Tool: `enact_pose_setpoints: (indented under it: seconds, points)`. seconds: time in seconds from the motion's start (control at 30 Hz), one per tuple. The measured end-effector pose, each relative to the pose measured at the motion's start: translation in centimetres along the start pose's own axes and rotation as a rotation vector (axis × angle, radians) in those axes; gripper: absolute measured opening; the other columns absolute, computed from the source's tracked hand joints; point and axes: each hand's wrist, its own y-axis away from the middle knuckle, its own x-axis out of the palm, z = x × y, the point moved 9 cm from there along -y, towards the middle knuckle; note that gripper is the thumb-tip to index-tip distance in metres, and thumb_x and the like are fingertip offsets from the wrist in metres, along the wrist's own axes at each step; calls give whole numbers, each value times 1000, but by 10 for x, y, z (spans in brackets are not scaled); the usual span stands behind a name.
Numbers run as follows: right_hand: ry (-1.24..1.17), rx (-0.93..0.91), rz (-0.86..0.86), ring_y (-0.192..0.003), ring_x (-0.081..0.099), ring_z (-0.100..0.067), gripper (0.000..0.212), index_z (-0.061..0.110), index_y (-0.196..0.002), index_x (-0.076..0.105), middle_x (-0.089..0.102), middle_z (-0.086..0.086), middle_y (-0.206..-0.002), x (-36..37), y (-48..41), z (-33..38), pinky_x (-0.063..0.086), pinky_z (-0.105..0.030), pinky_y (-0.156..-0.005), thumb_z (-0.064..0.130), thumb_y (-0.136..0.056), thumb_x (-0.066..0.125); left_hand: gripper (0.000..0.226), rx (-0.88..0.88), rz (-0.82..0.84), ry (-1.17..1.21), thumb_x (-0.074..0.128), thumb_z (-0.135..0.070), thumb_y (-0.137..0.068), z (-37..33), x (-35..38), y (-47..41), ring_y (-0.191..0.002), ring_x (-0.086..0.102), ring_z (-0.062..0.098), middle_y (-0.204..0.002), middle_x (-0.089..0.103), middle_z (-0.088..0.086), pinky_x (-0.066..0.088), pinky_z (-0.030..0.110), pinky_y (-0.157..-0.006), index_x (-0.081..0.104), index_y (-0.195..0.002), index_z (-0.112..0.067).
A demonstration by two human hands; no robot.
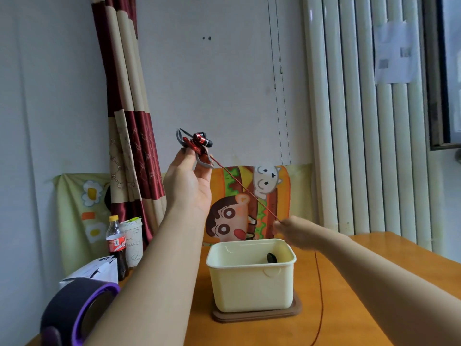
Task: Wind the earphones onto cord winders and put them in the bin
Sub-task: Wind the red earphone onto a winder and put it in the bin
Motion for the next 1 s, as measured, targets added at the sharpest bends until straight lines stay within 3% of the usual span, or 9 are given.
enact_pose_setpoints:
  seconds: [0.17,0.33,0.47,0.57,0.67,0.77,0.83,0.9,1.0]
  points:
    - [715,31,11,-102,42,-19,24,19,-112,54,58,1,-114,6,5,-24,34,-36,-91,25,-102,33,15,86,-18,-26,54,-3,-97,-13,1,7,-82,66,19,-87,68,7,57,24,-64,65,-89,-8]
    - [895,70,-35,-122,38,-21,30,22,-126,53,57,2,-125,-4,9,-35,25,-43,-105,23,-98,43,19,148,-25,22,53,-1,-97,-26,6,9,-77,64,18,-87,66,7,54,22,-62,65,-86,-10]
    - [694,37,51,-128,31,-23,58,30,-142,36,50,2,-134,16,6,-36,25,-45,-108,37,-89,58,16,122,-34,-54,54,-1,-96,-8,12,15,-88,63,22,-90,66,9,55,23,-60,66,-88,-8]
    - [267,48,206,-134,34,-24,81,27,-148,25,41,-2,-146,24,9,-21,32,-44,-111,28,-80,69,17,77,11,-123,53,-2,-97,8,14,19,-84,63,20,-88,65,8,55,24,-62,66,-87,-7]
    - [-341,-78,280,-131,41,-20,77,28,-143,32,47,1,-140,12,21,32,32,-40,-113,23,-77,69,15,40,33,-164,53,-2,-97,21,7,21,-83,61,22,-90,65,12,55,24,-64,66,-90,-5]
    - [-663,-207,123,-117,56,-14,62,24,-139,41,59,2,-126,-17,24,74,44,-35,-103,27,-83,68,14,-12,-20,-193,55,-3,-96,37,-10,26,-85,63,22,-93,66,12,55,23,-61,65,-89,-6]
    - [-689,-224,26,-89,65,-7,43,19,-130,51,67,1,-109,-25,27,90,55,-26,-80,23,-90,63,12,-39,-42,-227,56,-4,-96,46,-20,30,-79,65,20,-91,67,12,54,21,-56,66,-91,-7]
    - [-466,-252,-89,-55,52,-1,18,11,-108,64,65,2,-80,-27,34,99,42,-13,-51,20,-96,54,13,-51,-48,-247,55,-5,-97,50,-27,33,-69,64,17,-86,67,10,52,20,-53,67,-91,-7]
    - [-279,-348,-193,-48,37,-5,31,20,-74,63,47,6,-59,-23,42,106,27,-13,-45,18,-100,45,17,-48,-62,-270,53,-3,-97,52,-39,36,-58,63,14,-78,66,10,51,21,-49,66,-87,-6]
